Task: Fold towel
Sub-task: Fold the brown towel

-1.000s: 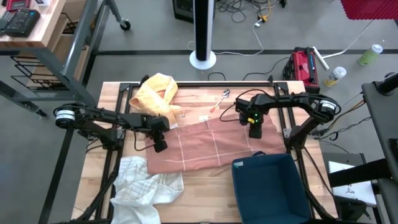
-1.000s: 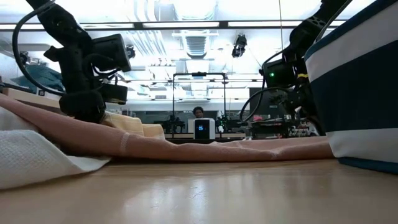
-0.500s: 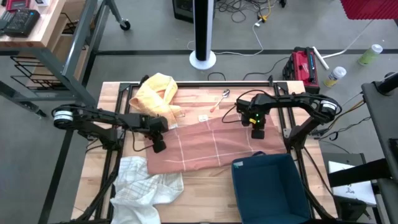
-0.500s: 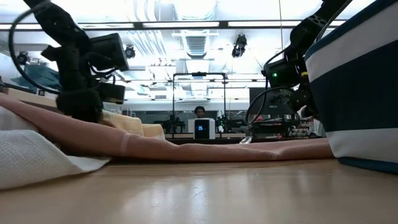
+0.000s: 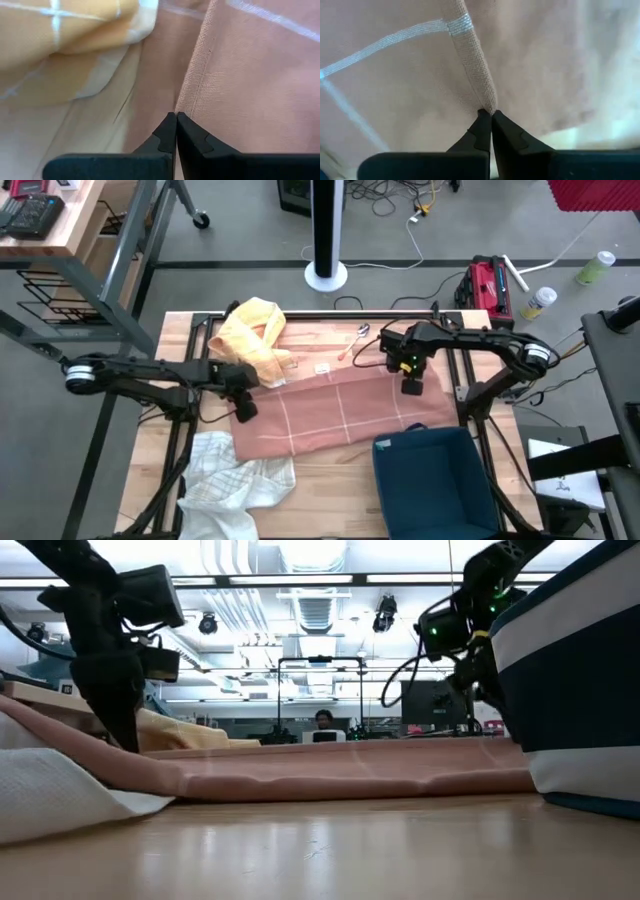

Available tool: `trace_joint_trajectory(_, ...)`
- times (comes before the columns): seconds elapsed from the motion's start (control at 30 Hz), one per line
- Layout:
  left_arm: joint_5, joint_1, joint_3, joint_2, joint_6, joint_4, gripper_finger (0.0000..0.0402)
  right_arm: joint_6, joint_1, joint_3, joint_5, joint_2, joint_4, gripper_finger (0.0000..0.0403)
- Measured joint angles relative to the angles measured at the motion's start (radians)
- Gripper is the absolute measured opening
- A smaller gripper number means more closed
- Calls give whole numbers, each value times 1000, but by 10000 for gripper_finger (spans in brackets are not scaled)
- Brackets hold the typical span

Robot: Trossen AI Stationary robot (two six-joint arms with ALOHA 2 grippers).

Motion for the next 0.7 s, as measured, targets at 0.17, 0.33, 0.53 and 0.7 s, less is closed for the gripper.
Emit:
trace_joint_trajectory(0.17,-64,0,18,-5,-30,-103,0,-13,0,59,88,3,-56,0)
trace_joint_trajectory(0.33,-64,0,33,-5,-32,-108,0,-46,-1,90,146,3,-53,0)
trace_joint_trajectory(0.53,-54,1,35,2,-85,-114,0,-54,-2,109,162,3,-49,0)
trace_joint_trajectory(0.7,-35,1,9,1,-123,-121,18,-61,-2,104,162,3,-40,0)
